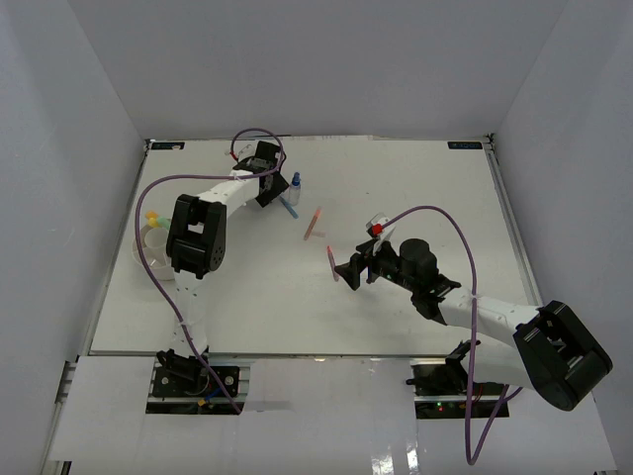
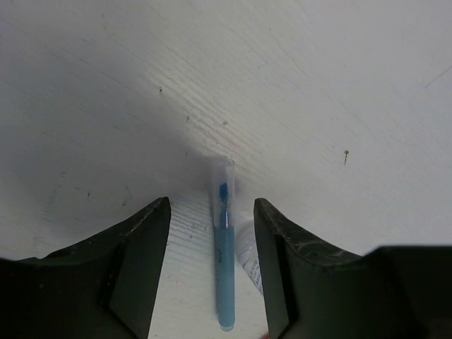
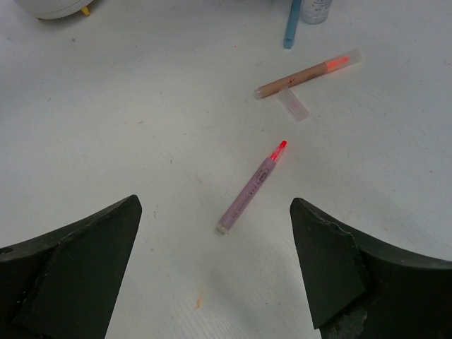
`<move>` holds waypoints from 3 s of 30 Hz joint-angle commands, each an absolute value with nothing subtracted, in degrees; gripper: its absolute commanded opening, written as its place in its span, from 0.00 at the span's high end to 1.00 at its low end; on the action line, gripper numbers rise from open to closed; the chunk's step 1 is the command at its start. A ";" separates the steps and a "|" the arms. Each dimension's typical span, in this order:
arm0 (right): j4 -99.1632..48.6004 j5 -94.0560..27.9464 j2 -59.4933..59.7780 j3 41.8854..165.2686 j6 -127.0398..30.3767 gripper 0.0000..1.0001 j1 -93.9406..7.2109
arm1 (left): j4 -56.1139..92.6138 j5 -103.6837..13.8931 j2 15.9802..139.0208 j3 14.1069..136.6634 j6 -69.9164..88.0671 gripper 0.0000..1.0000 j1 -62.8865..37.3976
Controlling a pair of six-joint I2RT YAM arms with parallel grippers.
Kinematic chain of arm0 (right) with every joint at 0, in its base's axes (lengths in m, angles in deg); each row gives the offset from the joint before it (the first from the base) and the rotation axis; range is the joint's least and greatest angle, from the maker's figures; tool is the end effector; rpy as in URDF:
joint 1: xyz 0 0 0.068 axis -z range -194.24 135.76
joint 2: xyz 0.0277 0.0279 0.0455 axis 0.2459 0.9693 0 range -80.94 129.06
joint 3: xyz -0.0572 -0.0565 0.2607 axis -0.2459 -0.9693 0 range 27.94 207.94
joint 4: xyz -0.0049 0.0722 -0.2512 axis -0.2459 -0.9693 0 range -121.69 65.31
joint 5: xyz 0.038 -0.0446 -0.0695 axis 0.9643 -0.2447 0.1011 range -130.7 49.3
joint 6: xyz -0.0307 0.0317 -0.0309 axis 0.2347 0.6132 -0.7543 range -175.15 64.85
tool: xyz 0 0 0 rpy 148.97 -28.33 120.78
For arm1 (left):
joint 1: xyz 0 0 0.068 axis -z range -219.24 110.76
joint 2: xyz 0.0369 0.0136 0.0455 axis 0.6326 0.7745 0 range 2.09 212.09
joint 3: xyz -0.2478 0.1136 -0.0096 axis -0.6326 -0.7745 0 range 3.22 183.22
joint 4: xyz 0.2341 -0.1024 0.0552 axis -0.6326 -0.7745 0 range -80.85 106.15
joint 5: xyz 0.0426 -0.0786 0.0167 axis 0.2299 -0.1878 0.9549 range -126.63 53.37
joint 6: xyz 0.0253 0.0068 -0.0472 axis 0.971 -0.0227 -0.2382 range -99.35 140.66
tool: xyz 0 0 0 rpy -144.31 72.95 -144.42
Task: Sort the stationery into containers
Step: Pick up the pen from the center of the board, then place the pen in the storage box.
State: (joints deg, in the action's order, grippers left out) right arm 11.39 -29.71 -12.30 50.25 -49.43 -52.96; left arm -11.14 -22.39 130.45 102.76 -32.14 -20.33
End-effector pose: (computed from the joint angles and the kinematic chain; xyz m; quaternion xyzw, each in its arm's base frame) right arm 0.1858 0.1576 0.2043 -0.2758 0.7150 0.3094 0.5629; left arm 0.4644 -0.1499 0.1648 -0.3111 0.8975 -0.0733 0.3040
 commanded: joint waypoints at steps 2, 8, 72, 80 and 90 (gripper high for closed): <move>13.46 -28.92 -12.30 50.79 -50.14 0.07 -52.73 | -14.44 -20.64 132.70 105.42 -30.76 0.41 -20.26; 13.46 -28.74 -12.29 50.79 -50.22 0.07 -52.73 | -18.13 -19.76 134.90 107.63 -29.09 0.57 -20.26; 13.63 -25.67 -11.94 51.23 -49.70 0.06 -52.73 | 54.91 1.16 63.27 24.40 34.37 0.72 -32.48; 13.55 -25.75 -12.03 51.23 -49.70 0.06 -52.65 | 52.89 0.63 62.30 23.96 33.14 0.57 -32.48; 8.64 -27.15 -11.16 55.62 -46.45 0.05 -52.73 | 37.79 -4.10 56.06 32.12 23.84 0.24 -32.48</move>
